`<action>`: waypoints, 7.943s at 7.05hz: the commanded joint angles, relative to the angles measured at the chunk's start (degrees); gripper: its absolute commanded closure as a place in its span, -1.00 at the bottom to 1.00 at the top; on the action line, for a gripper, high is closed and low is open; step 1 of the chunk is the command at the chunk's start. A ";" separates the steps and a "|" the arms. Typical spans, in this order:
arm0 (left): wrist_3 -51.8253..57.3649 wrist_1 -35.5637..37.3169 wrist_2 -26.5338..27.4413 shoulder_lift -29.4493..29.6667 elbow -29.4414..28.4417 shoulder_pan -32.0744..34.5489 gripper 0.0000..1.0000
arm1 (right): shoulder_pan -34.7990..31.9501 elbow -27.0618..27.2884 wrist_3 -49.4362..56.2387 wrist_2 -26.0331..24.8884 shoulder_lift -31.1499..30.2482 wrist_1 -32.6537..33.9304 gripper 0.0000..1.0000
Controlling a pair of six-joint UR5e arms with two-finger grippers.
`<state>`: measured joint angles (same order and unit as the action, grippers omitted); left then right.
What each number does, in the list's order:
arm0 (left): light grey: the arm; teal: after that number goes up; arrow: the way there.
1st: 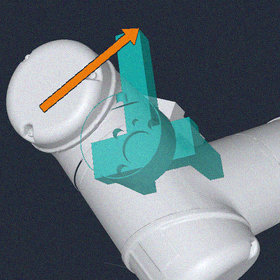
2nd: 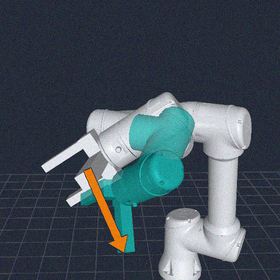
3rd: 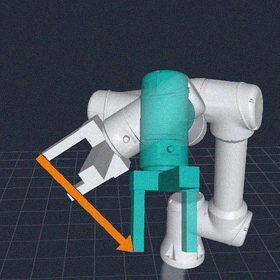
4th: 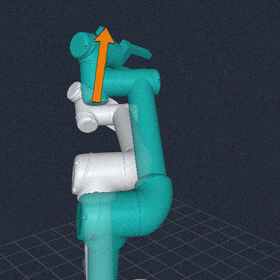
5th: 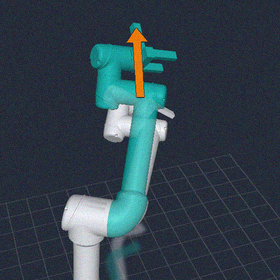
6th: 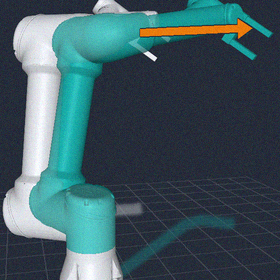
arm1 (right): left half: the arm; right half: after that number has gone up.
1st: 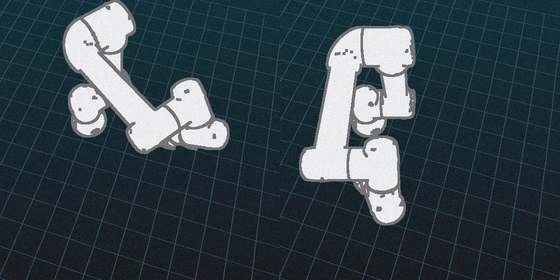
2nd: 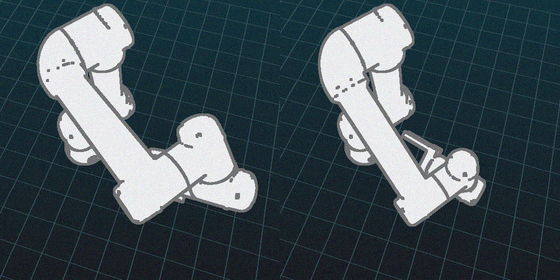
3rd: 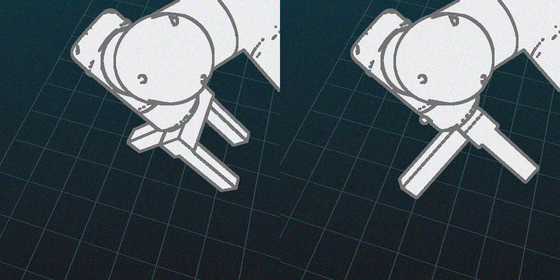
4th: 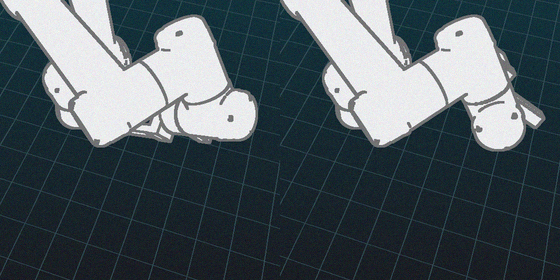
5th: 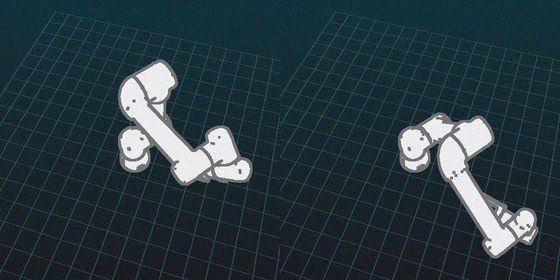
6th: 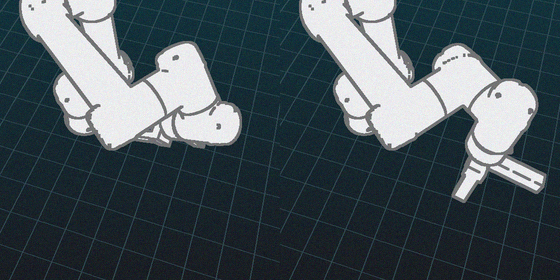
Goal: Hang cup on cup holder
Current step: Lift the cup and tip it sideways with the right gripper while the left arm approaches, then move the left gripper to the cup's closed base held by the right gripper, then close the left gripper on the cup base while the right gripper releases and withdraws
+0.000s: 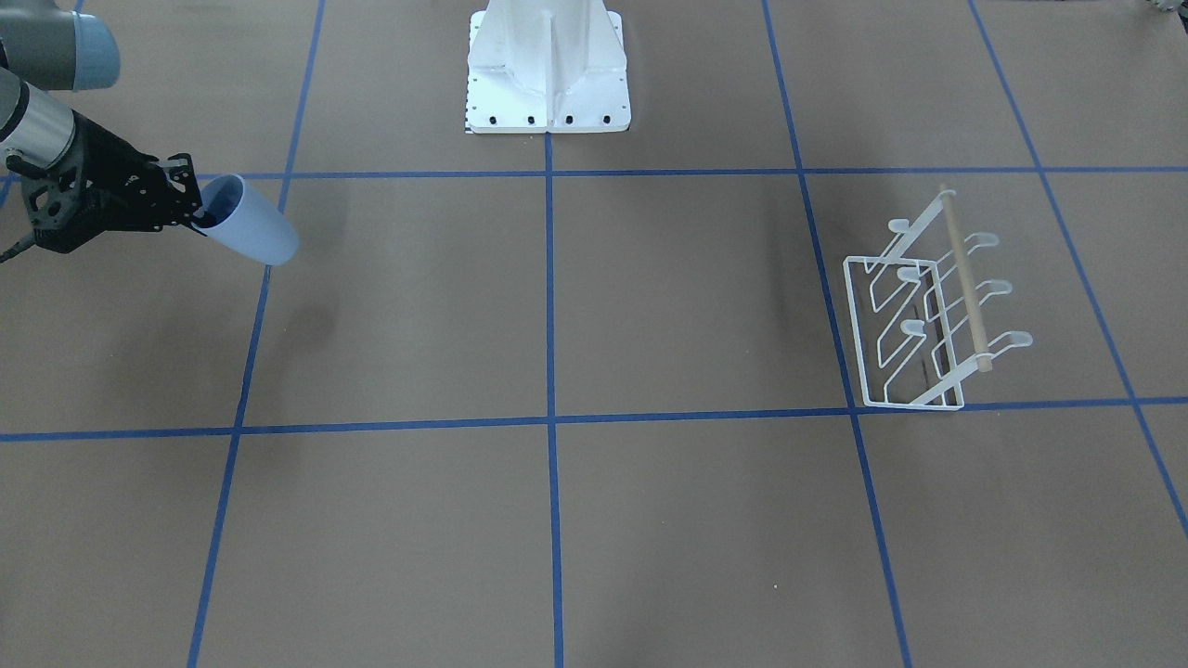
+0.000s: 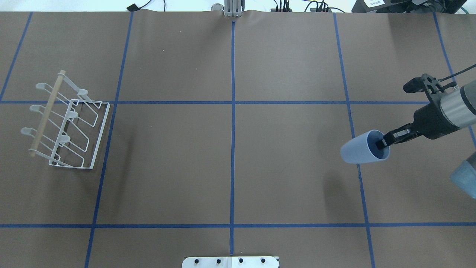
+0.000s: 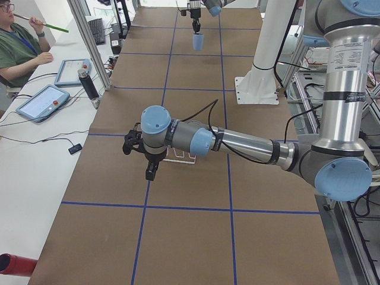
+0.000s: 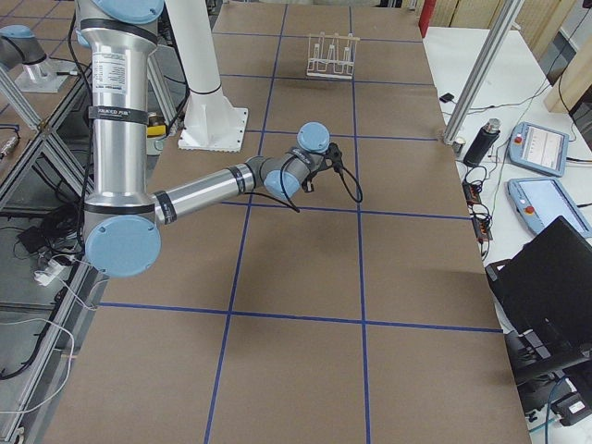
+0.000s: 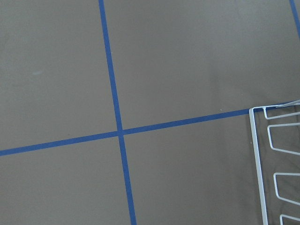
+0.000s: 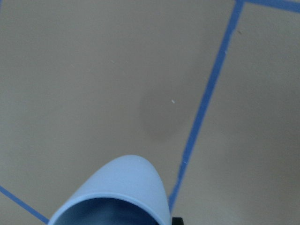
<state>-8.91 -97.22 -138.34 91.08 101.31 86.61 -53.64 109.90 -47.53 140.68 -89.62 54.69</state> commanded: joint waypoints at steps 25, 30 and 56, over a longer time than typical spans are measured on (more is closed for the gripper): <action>-117.83 -71.62 39.28 28.72 10.66 -61.30 -0.97 | 14.79 0.49 -56.53 -19.92 14.39 -65.24 1.00; -117.74 -71.35 39.37 28.80 10.93 -61.92 -0.94 | 15.75 0.49 -56.36 -20.18 14.48 -65.24 1.00; -97.65 -43.37 24.75 26.17 11.72 -42.02 1.00 | -19.45 -17.09 -22.29 -5.69 5.78 -41.96 -0.99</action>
<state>-111.53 -147.78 -108.24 117.69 113.11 39.27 -68.20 93.75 -82.59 132.41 -83.66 1.97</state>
